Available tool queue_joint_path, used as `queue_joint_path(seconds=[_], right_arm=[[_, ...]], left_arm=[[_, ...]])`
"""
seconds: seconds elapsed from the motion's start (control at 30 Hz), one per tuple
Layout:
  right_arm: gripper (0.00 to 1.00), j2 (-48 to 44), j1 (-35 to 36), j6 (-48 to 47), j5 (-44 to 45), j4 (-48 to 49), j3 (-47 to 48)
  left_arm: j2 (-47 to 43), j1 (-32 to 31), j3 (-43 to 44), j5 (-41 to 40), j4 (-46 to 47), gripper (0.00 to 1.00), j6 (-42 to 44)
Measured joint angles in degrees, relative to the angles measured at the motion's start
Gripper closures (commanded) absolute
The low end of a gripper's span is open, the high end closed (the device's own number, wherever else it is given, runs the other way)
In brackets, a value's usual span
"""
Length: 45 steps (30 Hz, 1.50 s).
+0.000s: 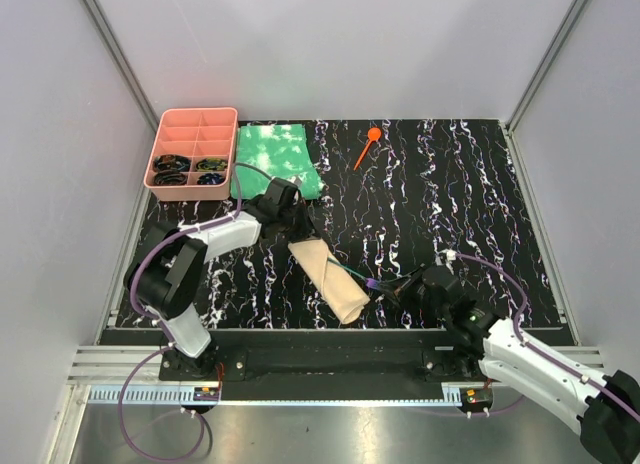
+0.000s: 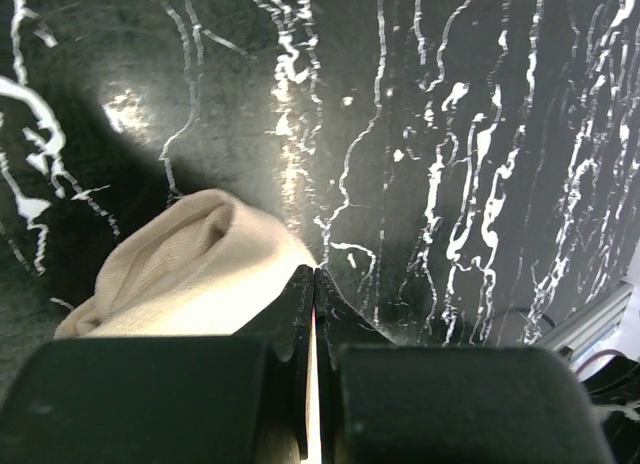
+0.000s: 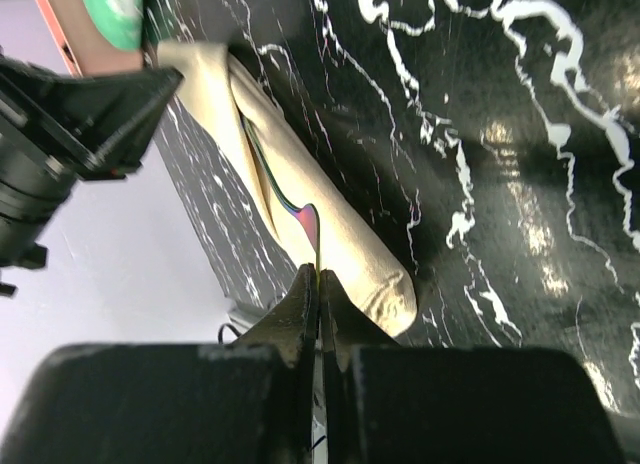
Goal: Fold the napkin into a case and place the utensils inside
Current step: Insert the fork into the folded napkin.
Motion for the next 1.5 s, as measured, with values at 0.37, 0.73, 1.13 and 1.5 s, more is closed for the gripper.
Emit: queue_joint_path(seconds=[0.37,0.73,1.13,1.5], right_arm=[[1.0,10.86,1.55,2.78,3.08,15.08,-2.91],[0.96,19.61,6.8,6.23,8.02,27.47,-3.41],[1.0,27.43,8.39,7.98,9.07,36.0,-4.11],[1.0,35.21,9.14,8.59,9.57,45.86,-4.37]], left_arm=[[-2.05,0.0,-3.23,-3.26,0.52,1.0,-1.4],[-3.06,0.02,-4.59,-5.25,0.37,1.0,-1.95],[-2.89,4.37,-2.43,-9.66,-3.28,1.0,-1.18],[-0.92,4.37,-1.99,-10.01,-4.07,1.0,-0.61]])
